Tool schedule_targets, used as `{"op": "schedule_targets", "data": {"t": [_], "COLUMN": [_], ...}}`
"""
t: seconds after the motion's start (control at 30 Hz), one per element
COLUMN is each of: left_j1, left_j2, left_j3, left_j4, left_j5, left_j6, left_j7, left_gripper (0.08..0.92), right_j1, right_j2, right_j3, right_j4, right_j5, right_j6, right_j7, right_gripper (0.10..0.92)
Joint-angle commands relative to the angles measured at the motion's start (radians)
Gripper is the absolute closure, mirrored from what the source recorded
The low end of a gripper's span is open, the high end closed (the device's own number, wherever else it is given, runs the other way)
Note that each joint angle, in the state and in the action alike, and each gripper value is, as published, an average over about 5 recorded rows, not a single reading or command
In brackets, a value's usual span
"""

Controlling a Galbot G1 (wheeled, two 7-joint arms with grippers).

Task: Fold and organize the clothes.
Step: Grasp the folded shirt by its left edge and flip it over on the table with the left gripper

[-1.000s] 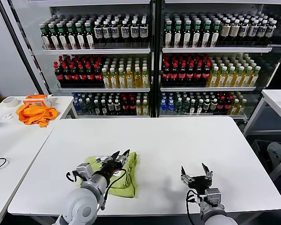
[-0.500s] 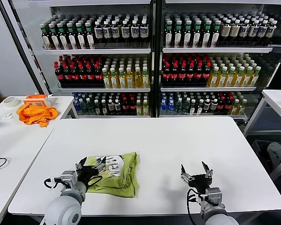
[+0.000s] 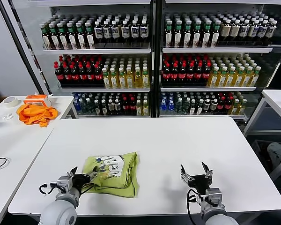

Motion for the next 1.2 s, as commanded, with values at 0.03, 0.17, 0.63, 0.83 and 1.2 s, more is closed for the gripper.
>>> {"op": "schedule_targets", "data": {"t": [0.03, 0.17, 0.63, 0.83, 1.2], "left_j1": [-0.011, -0.030, -0.023, -0.018, -0.005], "left_j2": [-0.004, -0.004, -0.006, -0.011, 0.003], "left_j3": [-0.018, -0.016, -0.010, -0.008, -0.008], "left_j4": [0.047, 0.063, 0.098, 0.104, 0.058], "left_j5": [-0.027, -0.054, -0.134, -0.139, -0.080], "left_j6": [0.009, 0.008, -0.047, -0.059, -0.112], "left_j7": [0.026, 0.037, 0.103, 0.118, 0.135], "left_gripper": [0.177, 0.177, 0.336, 0.509, 0.829], "right_j1": [0.002, -0.002, -0.003, -0.005, -0.001], "right_j2": [-0.001, -0.005, -0.008, -0.010, -0.012], "right_j3": [0.002, 0.004, 0.003, 0.004, 0.006], "right_j4": [-0.004, -0.003, 0.002, 0.003, 0.003], "right_j5": [0.001, 0.001, 0.000, 0.000, 0.001], "right_j6": [0.004, 0.005, 0.005, 0.005, 0.005], "right_j7": [0.000, 0.000, 0.000, 0.000, 0.000], "right_gripper": [0.203, 0.203, 0.203, 0.203, 0.203]}}
